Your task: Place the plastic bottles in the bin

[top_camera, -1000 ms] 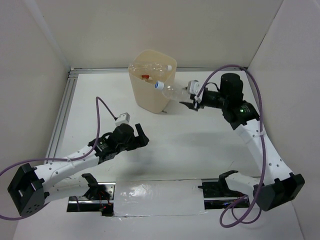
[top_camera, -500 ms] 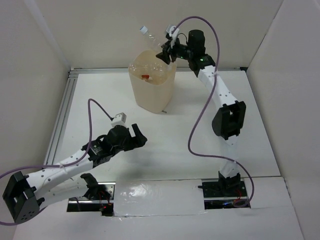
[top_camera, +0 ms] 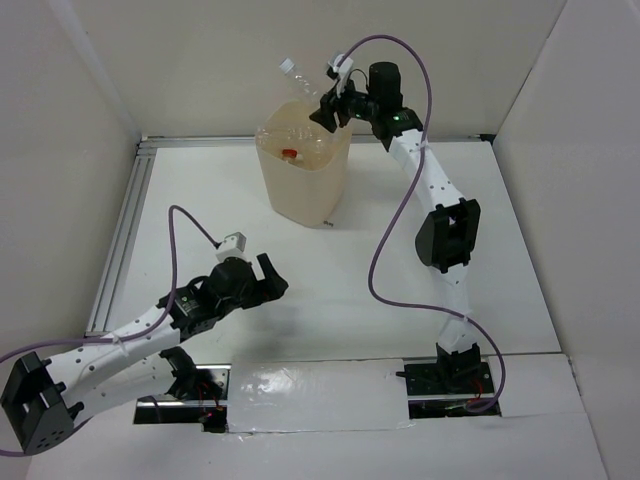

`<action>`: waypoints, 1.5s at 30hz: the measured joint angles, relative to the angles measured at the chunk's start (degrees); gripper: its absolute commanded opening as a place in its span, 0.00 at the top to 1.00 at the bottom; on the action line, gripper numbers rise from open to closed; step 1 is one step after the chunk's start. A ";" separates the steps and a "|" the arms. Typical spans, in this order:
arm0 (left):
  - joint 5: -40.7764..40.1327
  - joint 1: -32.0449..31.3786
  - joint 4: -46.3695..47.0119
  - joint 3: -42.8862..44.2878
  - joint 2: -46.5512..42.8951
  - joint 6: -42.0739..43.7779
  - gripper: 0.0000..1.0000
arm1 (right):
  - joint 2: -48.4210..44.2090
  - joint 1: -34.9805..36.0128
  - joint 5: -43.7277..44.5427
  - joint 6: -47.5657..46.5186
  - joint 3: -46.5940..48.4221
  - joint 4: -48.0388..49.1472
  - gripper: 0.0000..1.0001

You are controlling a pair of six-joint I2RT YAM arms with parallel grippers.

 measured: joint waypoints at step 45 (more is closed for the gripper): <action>0.81 0.44 1.60 9.88 5.60 12.68 0.00 | -54.99 -6.12 35.19 13.75 -64.06 -15.69 0.01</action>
